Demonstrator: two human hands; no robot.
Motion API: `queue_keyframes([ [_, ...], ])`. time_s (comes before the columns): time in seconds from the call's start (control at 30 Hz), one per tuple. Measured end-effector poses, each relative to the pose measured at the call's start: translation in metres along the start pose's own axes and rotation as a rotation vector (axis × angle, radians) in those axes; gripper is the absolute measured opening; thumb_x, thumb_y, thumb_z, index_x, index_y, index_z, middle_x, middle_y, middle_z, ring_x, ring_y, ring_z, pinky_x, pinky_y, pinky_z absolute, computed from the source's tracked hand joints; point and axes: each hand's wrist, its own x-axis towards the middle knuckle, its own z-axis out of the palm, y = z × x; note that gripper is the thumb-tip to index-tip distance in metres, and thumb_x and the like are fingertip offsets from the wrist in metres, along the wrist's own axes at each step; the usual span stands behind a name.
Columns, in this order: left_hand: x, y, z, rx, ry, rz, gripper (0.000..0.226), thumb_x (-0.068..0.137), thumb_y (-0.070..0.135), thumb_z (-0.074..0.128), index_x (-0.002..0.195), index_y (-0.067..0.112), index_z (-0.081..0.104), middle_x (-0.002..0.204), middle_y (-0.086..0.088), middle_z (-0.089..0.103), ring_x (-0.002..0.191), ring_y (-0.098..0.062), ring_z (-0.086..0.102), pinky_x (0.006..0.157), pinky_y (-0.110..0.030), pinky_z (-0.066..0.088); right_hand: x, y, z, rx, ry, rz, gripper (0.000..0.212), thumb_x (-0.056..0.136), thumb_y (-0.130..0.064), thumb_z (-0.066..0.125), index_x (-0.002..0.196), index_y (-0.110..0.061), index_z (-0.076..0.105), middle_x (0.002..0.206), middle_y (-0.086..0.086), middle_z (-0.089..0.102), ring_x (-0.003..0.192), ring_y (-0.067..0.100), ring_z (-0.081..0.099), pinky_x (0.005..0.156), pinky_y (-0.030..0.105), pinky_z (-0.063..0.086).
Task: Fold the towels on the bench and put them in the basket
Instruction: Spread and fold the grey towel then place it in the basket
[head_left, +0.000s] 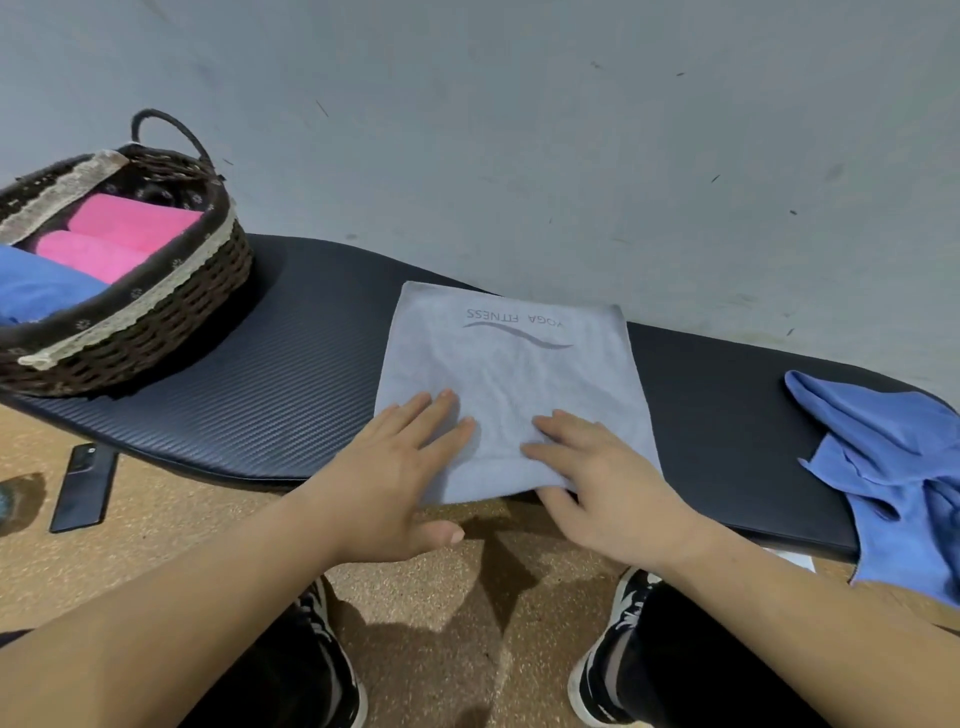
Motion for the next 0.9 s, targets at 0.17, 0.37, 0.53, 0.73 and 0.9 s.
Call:
queue_keyframes([
  [0.17, 0.01, 0.019, -0.009, -0.017, 0.182, -0.007, 0.062, 0.086, 0.052, 0.041, 0.139, 0.022, 0.051, 0.149, -0.002, 0.046, 0.133, -0.026, 0.048, 0.105, -0.047, 0.046, 0.003, -0.015, -0.02, 0.074, -0.053, 0.018, 0.033, 0.108, -0.036, 0.045, 0.127, -0.023, 0.068, 0.134, 0.009, 0.062, 0.131, 0.022, 0.042, 0.107, 0.044, 0.038],
  [0.37, 0.01, 0.008, -0.03, -0.326, 0.193, -0.05, 0.016, 0.102, 0.03, 0.05, 0.097, 0.029, 0.065, 0.089, 0.011, 0.064, 0.082, -0.006, 0.058, 0.075, -0.035, 0.052, 0.001, 0.001, -0.027, 0.045, -0.169, 0.043, 0.054, 0.105, -0.059, 0.033, 0.144, -0.033, 0.058, 0.162, -0.01, 0.041, 0.152, 0.01, 0.028, 0.119, 0.026, 0.028],
  [0.53, 0.001, -0.002, -0.037, -0.4, 0.117, -0.067, 0.018, 0.107, 0.034, 0.049, 0.106, 0.031, 0.067, 0.086, 0.009, 0.067, 0.076, -0.009, 0.06, 0.066, -0.026, 0.049, 0.003, 0.018, -0.028, -0.052, -0.073, 0.042, 0.07, 0.094, -0.078, 0.02, 0.097, -0.029, 0.069, 0.097, -0.012, 0.056, 0.096, 0.01, 0.053, 0.074, 0.03, 0.047],
  [0.73, -0.006, -0.022, -0.043, -0.575, 0.16, -0.206, 0.027, 0.099, 0.046, 0.062, 0.082, 0.027, 0.072, 0.068, 0.006, 0.064, 0.062, -0.01, 0.057, 0.058, -0.029, 0.044, -0.006, 0.045, -0.048, 0.276, -0.149, 0.162, 0.048, 0.099, -0.058, 0.054, 0.072, -0.019, 0.058, 0.064, -0.006, 0.054, 0.059, 0.011, 0.051, 0.062, 0.03, 0.042],
  [0.9, -0.019, -0.026, -0.053, -0.562, 0.103, -0.232, 0.016, 0.099, 0.034, 0.066, 0.086, 0.029, 0.074, 0.079, 0.011, 0.069, 0.067, -0.004, 0.06, 0.059, -0.018, 0.045, -0.013, 0.061, -0.06, 0.349, -0.249, 0.226, 0.026, 0.096, -0.037, 0.07, 0.07, -0.035, 0.067, 0.061, -0.016, 0.055, 0.059, 0.004, 0.049, 0.064, 0.025, 0.04],
])
